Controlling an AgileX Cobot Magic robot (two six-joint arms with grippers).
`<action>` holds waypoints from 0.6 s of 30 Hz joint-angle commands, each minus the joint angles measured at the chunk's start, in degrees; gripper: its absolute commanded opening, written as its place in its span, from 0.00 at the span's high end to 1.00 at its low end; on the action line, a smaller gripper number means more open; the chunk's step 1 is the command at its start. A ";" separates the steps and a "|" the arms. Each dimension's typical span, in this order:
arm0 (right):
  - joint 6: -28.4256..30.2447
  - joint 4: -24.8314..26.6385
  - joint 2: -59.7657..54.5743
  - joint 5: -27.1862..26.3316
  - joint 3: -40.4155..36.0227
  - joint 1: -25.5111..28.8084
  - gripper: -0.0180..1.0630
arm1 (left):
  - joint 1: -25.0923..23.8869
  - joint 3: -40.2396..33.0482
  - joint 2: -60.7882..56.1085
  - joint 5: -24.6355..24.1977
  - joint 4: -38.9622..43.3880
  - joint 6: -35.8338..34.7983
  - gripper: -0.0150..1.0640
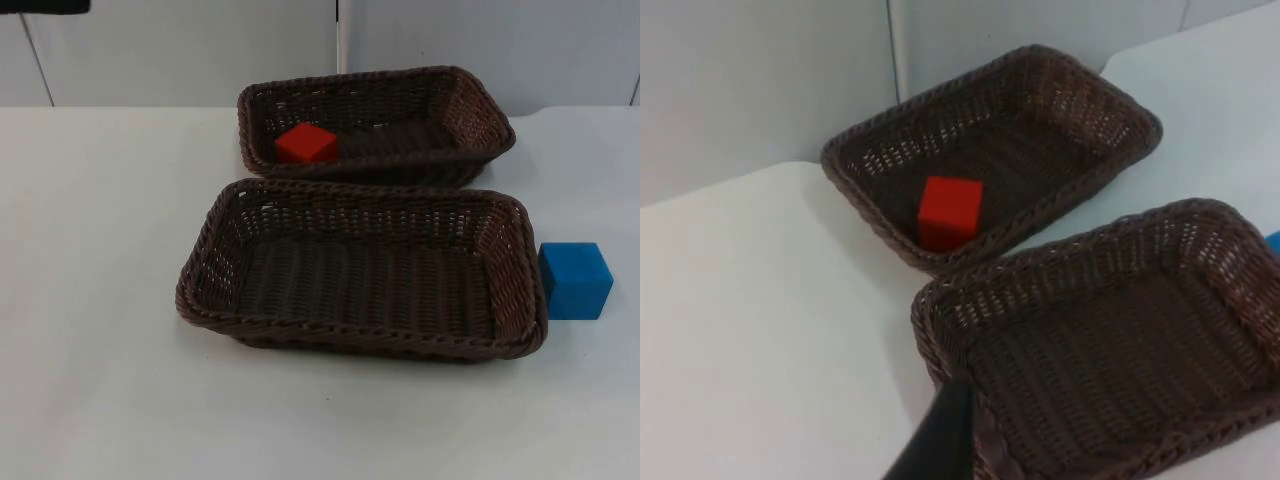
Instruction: Pick up one cube with the left hand and place it into the upper basket. Pick up one cube with the right hand and place it into the lower basket.
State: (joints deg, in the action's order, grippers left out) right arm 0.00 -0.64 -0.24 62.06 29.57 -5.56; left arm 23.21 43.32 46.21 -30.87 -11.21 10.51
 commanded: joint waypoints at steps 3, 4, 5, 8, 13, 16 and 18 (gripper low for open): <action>0.00 -0.18 0.24 -0.22 -0.04 0.31 0.01 | 0.04 -0.34 -5.23 -4.42 0.44 -0.52 0.17; 0.00 -0.18 0.24 -0.22 -0.04 0.31 0.01 | 0.04 -0.44 -6.59 -5.44 0.88 -0.52 0.17; 0.00 -0.18 0.24 -0.22 -0.04 0.31 0.01 | 0.04 -0.44 -6.59 -5.44 0.88 -0.52 0.17; 0.00 -0.18 0.24 -0.22 -0.04 0.31 0.01 | 0.04 -2.31 -11.01 -6.67 1.10 -0.81 0.17; 0.00 -0.18 0.24 -0.22 -0.04 0.31 0.01 | 0.04 -6.92 -17.14 -6.98 1.45 -3.22 0.17; 0.00 -0.18 0.24 -0.22 -0.04 0.31 0.01 | 0.04 -10.33 -20.60 -6.85 2.72 -3.97 0.17; 0.00 -0.18 0.24 -0.22 -0.04 0.31 0.01 | 0.04 -12.82 -23.02 -6.97 4.93 -6.69 0.17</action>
State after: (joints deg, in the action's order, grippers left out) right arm 0.00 -0.64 -0.24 62.06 29.57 -5.56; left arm 23.21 31.66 24.49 -37.83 -7.84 5.67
